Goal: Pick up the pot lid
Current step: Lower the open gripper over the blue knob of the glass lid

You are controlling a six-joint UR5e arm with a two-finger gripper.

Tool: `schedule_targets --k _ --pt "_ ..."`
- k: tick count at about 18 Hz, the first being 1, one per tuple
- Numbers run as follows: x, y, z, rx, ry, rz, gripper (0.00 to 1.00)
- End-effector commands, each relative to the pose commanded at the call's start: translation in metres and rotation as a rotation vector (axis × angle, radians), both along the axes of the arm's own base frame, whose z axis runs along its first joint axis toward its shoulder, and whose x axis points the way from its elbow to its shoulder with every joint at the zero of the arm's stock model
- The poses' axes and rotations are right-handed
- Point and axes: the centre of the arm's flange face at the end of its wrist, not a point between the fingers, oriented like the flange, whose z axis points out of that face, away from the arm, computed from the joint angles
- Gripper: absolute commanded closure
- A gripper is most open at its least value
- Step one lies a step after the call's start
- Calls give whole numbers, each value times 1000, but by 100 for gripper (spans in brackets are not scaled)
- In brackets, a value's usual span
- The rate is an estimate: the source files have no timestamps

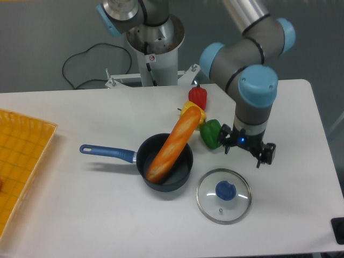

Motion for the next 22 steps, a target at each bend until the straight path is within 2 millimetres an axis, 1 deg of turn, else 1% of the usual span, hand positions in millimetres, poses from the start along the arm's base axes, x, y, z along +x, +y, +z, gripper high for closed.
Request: schedule_targets --k 3,4,9,16,22 --pt "-3 7 -19 -10 -22 -6 1" --pt "1 13 -24 -14 -28 -20 1" --pt "-2 17 -41 -29 -43 -90 1" --pt "-11 26 -46 -23 -38 -86 0" --pt "-7 40 -52 -23 -40 -95 0"
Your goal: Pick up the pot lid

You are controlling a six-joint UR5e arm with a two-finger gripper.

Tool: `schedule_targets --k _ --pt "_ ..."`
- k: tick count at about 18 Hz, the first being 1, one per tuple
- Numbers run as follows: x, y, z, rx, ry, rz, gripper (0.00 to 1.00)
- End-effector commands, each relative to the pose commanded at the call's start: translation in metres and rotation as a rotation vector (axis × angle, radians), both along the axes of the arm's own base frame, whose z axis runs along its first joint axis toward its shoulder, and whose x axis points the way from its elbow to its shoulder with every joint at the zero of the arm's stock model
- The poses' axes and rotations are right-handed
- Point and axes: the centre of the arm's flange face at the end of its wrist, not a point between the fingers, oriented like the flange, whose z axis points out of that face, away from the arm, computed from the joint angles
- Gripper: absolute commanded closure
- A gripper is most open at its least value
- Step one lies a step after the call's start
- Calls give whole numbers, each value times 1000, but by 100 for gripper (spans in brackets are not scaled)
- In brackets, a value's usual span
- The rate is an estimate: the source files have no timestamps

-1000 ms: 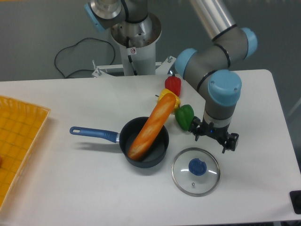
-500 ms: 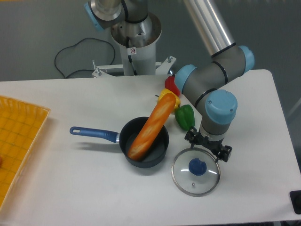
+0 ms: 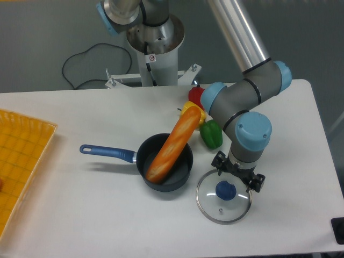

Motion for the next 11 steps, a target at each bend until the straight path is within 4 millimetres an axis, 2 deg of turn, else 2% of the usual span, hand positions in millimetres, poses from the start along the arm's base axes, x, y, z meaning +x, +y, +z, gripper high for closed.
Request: schedule_targets --k 11 --pt "4 15 -12 -4 -12 14 1"
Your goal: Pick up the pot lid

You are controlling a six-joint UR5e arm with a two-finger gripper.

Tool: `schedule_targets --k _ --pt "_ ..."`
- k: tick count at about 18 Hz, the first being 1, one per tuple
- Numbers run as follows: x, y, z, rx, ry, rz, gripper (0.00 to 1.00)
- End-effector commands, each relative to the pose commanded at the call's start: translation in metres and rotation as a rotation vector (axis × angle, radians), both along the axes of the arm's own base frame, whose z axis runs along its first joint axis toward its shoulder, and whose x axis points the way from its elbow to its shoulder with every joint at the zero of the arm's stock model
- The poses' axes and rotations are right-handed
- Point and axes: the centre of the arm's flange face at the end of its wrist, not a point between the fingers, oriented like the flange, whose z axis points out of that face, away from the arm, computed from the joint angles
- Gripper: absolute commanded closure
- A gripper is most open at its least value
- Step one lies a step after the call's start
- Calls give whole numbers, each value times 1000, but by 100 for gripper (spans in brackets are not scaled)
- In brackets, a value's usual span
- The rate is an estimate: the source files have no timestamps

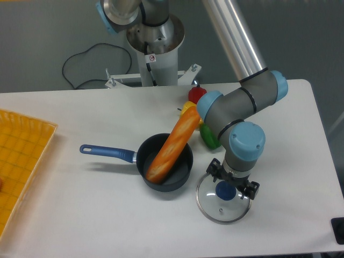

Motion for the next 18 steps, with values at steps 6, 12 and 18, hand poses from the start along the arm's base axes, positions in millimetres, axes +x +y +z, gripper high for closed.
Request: schedule_targets --k 6,12,18 --pt "4 4 -3 -2 -4 -9 4" --pt "5 6 -4 -3 -5 -14 17" --pt "5 6 -4 -3 -5 -18 33"
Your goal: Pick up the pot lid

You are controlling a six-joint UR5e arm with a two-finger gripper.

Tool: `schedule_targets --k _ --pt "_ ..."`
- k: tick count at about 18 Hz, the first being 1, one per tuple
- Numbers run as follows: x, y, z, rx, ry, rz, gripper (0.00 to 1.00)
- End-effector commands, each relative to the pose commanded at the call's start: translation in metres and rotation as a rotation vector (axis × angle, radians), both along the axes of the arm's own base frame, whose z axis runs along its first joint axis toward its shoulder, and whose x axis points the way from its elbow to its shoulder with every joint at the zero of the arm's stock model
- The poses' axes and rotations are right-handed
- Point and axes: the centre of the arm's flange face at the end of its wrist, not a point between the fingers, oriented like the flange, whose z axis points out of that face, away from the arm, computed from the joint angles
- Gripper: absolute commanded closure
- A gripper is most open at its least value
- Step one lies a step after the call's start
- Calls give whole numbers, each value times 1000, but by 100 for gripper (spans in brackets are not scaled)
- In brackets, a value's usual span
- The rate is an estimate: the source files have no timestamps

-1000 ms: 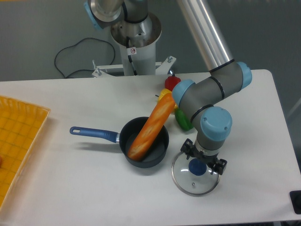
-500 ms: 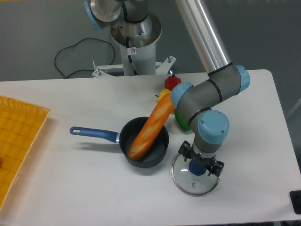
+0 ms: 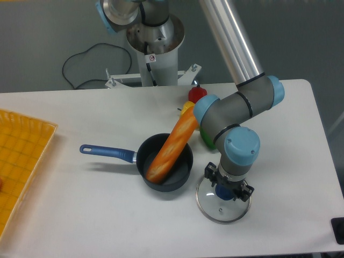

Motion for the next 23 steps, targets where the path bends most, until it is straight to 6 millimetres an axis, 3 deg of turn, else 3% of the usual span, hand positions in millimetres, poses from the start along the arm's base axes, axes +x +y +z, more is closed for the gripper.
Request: schedule_targets --k 12,23 --pt "-2 -3 13 10 16 2 48" --pt "11 -21 93 45 46 13 48"
